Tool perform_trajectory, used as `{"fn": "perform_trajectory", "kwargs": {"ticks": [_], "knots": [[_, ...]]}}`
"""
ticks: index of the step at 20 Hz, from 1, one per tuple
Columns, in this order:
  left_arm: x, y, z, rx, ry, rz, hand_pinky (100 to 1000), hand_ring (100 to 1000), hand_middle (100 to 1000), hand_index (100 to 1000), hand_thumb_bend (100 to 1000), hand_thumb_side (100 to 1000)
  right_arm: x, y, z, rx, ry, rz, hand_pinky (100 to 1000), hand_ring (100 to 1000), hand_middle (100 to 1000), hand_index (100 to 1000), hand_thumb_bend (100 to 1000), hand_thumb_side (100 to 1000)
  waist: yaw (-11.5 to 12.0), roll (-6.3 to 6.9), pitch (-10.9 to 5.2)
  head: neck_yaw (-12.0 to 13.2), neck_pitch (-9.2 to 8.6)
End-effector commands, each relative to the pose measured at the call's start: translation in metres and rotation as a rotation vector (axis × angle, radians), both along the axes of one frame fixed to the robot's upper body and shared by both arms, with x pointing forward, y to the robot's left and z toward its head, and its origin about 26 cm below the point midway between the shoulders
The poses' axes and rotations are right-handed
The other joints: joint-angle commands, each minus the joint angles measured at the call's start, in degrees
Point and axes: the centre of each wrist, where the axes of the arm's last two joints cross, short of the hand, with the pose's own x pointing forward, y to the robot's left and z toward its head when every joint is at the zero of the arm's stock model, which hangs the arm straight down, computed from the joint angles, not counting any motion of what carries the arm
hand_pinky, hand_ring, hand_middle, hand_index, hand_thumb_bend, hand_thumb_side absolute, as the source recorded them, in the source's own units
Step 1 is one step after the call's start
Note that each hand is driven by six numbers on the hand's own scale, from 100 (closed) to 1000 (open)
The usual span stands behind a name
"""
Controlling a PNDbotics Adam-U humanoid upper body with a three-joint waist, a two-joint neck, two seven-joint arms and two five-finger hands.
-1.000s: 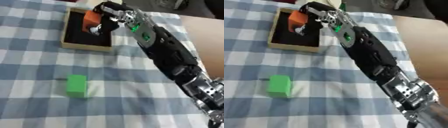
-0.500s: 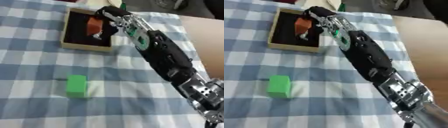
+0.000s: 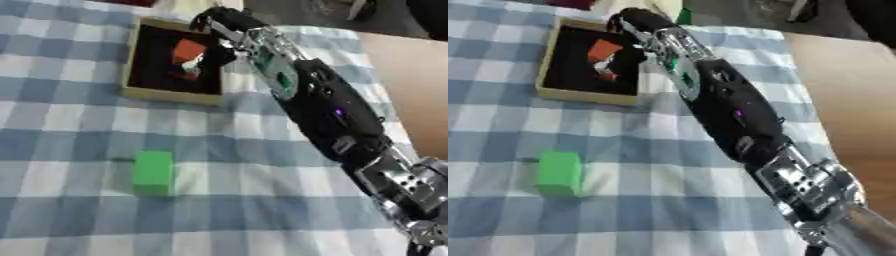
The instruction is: Pick up objects on the table and place them in the box.
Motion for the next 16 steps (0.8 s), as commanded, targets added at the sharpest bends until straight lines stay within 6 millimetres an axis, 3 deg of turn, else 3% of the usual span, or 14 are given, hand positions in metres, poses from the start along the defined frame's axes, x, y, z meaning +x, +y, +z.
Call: {"fn": "perform_trajectory", "kwargs": {"ticks": [1, 4, 5, 6, 7, 9, 14, 16], "knots": [[-0.003, 0.002, 0.008, 0.014, -0.029, 0.001, 722, 726, 668, 821, 356, 1000, -0.012, -0.009, 0.034, 0.052, -0.097, 0.011, 878, 877, 766, 861, 559, 666, -0.37, 1.00, -1.64, 0.37, -0.65], [-0.003, 0.002, 0.010, 0.016, -0.033, 0.001, 723, 726, 669, 821, 355, 1000, -0.029, -0.014, 0.049, 0.091, -0.148, 0.048, 875, 868, 758, 860, 502, 654, -0.93, 1.16, -1.78, 0.87, -0.62], [-0.003, 0.002, 0.011, 0.022, -0.034, 0.001, 724, 727, 670, 821, 359, 1000, -0.037, -0.016, 0.055, 0.098, -0.172, 0.068, 872, 858, 750, 859, 419, 646, -1.20, 1.28, -1.82, 1.31, -0.61], [-0.003, 0.002, 0.012, 0.029, -0.038, 0.002, 725, 728, 670, 820, 361, 1000, -0.047, -0.019, 0.061, 0.106, -0.194, 0.090, 871, 855, 749, 859, 416, 696, -1.40, 1.38, -1.84, 1.74, -0.59], [-0.003, 0.002, 0.014, 0.037, -0.041, 0.004, 725, 729, 673, 822, 367, 1000, -0.058, -0.022, 0.066, 0.112, -0.216, 0.114, 870, 851, 744, 858, 350, 639, -1.62, 1.49, -1.85, 2.23, -0.55], [-0.003, 0.002, 0.019, 0.068, -0.046, 0.016, 733, 739, 694, 831, 377, 1000, -0.082, -0.027, 0.075, 0.119, -0.258, 0.161, 868, 845, 740, 859, 288, 630, -2.09, 1.73, -1.86, 3.30, -0.43], [-0.001, -0.004, 0.039, 0.239, -0.032, 0.090, 750, 759, 729, 845, 394, 1000, -0.142, -0.038, 0.088, 0.119, -0.356, 0.251, 864, 843, 732, 860, 237, 604, -3.57, 2.25, -1.75, 5.86, -0.29], [0.001, -0.011, 0.048, 0.325, -0.022, 0.131, 756, 760, 721, 834, 427, 956, -0.165, -0.042, 0.088, 0.130, -0.391, 0.282, 861, 842, 728, 863, 188, 598, -4.23, 2.50, -1.67, 6.71, -0.19]]}}
